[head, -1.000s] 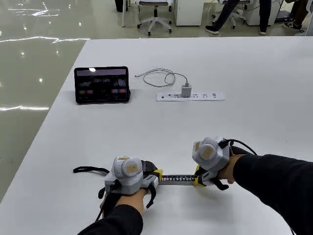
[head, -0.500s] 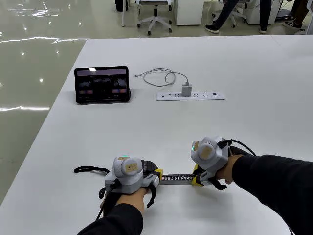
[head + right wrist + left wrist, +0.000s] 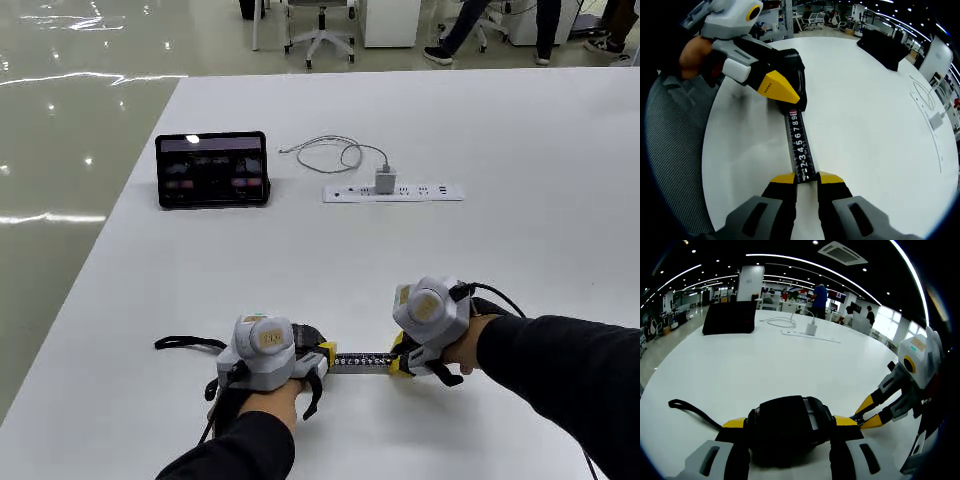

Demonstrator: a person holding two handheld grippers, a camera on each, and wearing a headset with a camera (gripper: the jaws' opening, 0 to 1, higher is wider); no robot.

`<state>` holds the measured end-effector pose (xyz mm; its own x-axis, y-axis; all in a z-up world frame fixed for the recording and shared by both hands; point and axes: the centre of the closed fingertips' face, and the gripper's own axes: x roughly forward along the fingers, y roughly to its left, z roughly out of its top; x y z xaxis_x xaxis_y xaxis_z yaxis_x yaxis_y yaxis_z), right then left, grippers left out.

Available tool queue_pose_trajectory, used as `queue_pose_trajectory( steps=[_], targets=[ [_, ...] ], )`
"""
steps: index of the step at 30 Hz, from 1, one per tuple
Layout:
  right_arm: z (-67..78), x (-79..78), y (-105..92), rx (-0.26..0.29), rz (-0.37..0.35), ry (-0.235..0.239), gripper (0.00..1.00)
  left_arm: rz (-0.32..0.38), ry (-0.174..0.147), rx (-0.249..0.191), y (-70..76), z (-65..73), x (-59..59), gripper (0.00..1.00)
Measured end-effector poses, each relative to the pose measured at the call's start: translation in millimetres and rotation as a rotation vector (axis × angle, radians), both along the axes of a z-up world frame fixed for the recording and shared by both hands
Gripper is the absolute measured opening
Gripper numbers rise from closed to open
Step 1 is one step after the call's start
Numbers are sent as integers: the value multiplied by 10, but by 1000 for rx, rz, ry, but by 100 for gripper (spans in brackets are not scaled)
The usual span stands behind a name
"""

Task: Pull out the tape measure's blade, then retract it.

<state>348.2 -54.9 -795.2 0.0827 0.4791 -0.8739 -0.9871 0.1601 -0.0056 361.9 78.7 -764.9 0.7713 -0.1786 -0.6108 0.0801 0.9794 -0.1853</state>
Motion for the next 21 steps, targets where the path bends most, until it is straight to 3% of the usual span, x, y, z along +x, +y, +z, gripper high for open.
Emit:
queue_pose_trajectory(
  steps=[21],
  targets=[
    [-20,-31,184,16,20,-2,11,-12,23,-16,-7,-10,-7,60]
  ],
)
